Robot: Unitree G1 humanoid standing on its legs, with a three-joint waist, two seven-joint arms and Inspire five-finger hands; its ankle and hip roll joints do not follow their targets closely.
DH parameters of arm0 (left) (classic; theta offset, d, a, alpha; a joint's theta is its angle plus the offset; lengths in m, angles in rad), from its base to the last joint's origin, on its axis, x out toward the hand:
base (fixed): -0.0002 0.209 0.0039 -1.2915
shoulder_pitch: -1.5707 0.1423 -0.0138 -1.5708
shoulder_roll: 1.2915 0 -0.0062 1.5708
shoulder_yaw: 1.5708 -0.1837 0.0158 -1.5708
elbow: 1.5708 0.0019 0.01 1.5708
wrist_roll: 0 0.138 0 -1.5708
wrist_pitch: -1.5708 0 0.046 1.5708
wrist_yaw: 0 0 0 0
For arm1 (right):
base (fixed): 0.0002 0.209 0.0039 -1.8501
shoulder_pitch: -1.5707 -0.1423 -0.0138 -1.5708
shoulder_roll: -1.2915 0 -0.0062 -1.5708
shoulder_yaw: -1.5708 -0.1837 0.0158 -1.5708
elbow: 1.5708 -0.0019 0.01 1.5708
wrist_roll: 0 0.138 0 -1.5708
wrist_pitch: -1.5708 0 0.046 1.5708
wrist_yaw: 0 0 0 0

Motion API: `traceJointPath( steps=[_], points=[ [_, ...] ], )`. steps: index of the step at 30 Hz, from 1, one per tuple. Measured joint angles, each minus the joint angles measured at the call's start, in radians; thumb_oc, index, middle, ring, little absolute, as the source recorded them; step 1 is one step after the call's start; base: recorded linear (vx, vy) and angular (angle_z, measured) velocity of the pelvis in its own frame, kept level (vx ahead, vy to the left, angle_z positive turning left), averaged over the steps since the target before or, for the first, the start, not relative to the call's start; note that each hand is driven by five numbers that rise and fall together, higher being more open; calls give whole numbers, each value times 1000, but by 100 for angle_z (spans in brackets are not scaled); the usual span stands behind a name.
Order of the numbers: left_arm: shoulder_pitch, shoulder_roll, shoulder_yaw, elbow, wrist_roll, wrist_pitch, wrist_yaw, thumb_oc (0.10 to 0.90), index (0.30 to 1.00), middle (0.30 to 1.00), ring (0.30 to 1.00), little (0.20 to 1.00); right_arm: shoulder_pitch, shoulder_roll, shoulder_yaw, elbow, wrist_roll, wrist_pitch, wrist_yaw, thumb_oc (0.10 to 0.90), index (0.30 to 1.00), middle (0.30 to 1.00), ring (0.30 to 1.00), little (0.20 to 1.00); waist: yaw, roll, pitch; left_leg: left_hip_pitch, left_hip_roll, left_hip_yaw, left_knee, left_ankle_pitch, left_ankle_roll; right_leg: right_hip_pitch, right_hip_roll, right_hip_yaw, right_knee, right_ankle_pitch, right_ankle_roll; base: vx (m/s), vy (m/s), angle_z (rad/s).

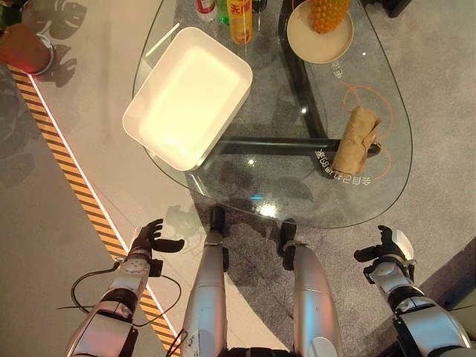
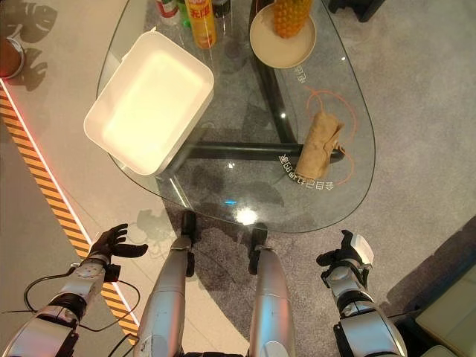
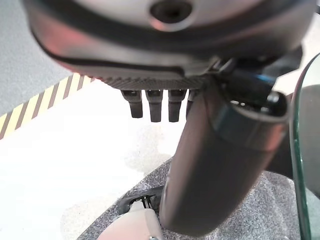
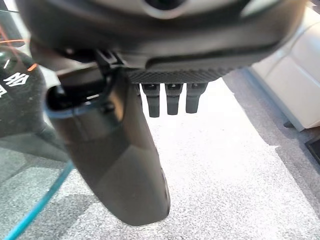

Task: Wipe the table with a cloth and put it in the basket.

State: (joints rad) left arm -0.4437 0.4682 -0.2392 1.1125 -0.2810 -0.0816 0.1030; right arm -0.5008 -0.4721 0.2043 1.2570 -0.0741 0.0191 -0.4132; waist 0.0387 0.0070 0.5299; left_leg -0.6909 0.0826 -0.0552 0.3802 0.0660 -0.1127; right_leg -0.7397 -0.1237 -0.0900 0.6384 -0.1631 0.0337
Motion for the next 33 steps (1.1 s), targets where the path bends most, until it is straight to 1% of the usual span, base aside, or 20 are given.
traceJointPath(
  steps=[6, 11, 20, 22, 23, 24, 26, 27, 30, 31, 33],
  points=[
    [-2, 1, -5, -13, -2, 3, 1, 800, 900, 900, 900, 900, -4, 0, 0, -11, 12, -9, -1, 800, 900, 900, 900, 900, -15, 7, 4, -59, 0, -8, 37, -12, -7, -55, 1, 0, 39, -8, -7, 0, 0, 0],
    [-1, 1, -19, -13, -3, 4, 1, 800, 900, 900, 900, 900, -5, 0, 1, -16, 14, -15, -4, 800, 900, 900, 900, 900, -15, 8, 4, -70, 1, -9, 41, -13, -7, -75, 3, 3, 56, -13, -13, 0, 0, 0],
    [-1, 1, -21, -13, -3, -3, 1, 800, 900, 900, 900, 900, -5, 0, 0, -18, 26, -57, -5, 800, 900, 900, 900, 900, -15, 8, 4, -72, 1, -7, 39, -13, -7, -83, 4, 7, 55, -15, -14, 0, 0, 0],
    [-1, 1, -21, -13, -3, -8, 1, 800, 900, 900, 900, 900, -9, 0, -2, -18, 81, -75, -16, 800, 900, 900, 900, 900, -14, 8, 4, -72, 1, -7, 39, -13, -8, -83, 4, 8, 56, -16, -14, 0, 0, 0],
    [-1, 1, -21, -13, -3, -9, 1, 800, 900, 900, 900, 900, -10, 0, -3, -18, 87, -76, -24, 800, 900, 900, 900, 900, -14, 8, 4, -72, 1, -7, 39, -13, -8, -83, 4, 7, 56, -16, -14, 0, 0, 0],
    [-1, 1, -21, -12, -3, -11, 0, 800, 900, 900, 900, 900, -13, -3, -21, -18, 131, -87, -22, 800, 900, 900, 900, 900, -13, 8, 4, -71, 1, -7, 39, -13, -8, -82, 4, 8, 56, -16, -14, 0, 0, 0],
    [1, 1, -21, -10, -3, -13, 0, 800, 900, 900, 900, 900, -28, -6, -130, -18, 306, -121, -26, 800, 900, 900, 900, 900, -13, 9, 5, -66, 1, -6, 40, -13, -8, -77, 4, 8, 56, -16, -14, 0, 0, 0],
    [1, 1, -21, -10, -3, -13, 0, 800, 900, 900, 900, 900, -32, -10, -140, -19, 333, -126, -27, 800, 900, 900, 900, 900, -13, 9, 5, -65, 1, -7, 40, -13, -8, -76, 4, 7, 55, -16, -14, 0, 0, 0],
    [2, 1, -21, -11, -3, -14, 0, 800, 900, 900, 900, 900, -50, -42, -192, -60, 490, -163, -28, 800, 900, 900, 900, 900, -13, 10, 5, -62, 1, -6, 38, -13, -9, -72, 4, 7, 55, -16, -14, 0, 0, 0],
    [4, 1, -21, -11, -3, -14, 0, 800, 900, 900, 900, 900, -47, -52, -211, -87, 524, -165, -36, 800, 900, 900, 900, 900, -14, 10, 5, -62, 1, -7, 36, -14, -9, -72, 4, 7, 55, -16, -14, 0, 0, 0],
    [4, 1, -23, -11, -3, -15, -1, 800, 900, 900, 900, 900, -56, -68, -225, -122, 548, -175, -61, 800, 900, 900, 900, 900, -14, 10, 5, -62, 0, -7, 37, -14, -9, -72, 4, 6, 54, -16, -14, 0, 0, 0]
  ],
)
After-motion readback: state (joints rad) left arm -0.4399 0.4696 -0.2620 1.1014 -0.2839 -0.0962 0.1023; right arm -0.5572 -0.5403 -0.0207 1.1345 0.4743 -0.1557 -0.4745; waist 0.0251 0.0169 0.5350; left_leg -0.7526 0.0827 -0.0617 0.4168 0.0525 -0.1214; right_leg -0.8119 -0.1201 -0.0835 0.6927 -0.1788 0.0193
